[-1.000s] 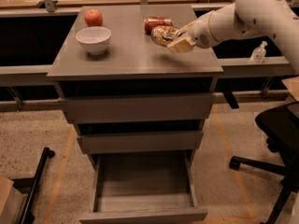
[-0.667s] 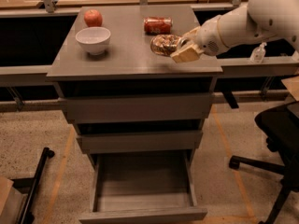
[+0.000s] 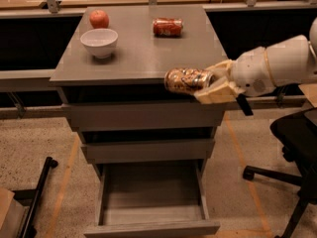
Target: Place orange can into bottom drawer
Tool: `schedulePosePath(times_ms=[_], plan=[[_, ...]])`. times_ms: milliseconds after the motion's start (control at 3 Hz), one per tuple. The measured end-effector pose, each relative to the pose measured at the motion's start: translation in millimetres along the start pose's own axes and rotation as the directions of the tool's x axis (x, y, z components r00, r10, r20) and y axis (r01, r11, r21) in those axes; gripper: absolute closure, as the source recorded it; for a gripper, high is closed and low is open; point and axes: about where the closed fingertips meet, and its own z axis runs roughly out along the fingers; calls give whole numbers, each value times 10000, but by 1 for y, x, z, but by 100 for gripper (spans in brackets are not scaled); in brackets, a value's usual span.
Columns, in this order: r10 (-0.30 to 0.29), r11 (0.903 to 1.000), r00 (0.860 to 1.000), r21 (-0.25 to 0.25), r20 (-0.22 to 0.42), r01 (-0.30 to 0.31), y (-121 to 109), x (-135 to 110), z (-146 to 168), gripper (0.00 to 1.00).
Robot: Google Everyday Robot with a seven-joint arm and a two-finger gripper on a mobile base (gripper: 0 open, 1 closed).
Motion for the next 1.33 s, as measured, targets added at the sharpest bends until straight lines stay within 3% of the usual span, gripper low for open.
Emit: schedulePosePath(times_ms=[333,667,1000,1333], plan=[[262,9996,9996,139,90,-263,6,12,-15,100],[-374,9993,9986,-85,-373,371,6,4,-8,100],[-714,9903,9974,-1193,-21,707,22,36,38,100],[-378,9805,9986,-1917,368,442,40,87,90,100]])
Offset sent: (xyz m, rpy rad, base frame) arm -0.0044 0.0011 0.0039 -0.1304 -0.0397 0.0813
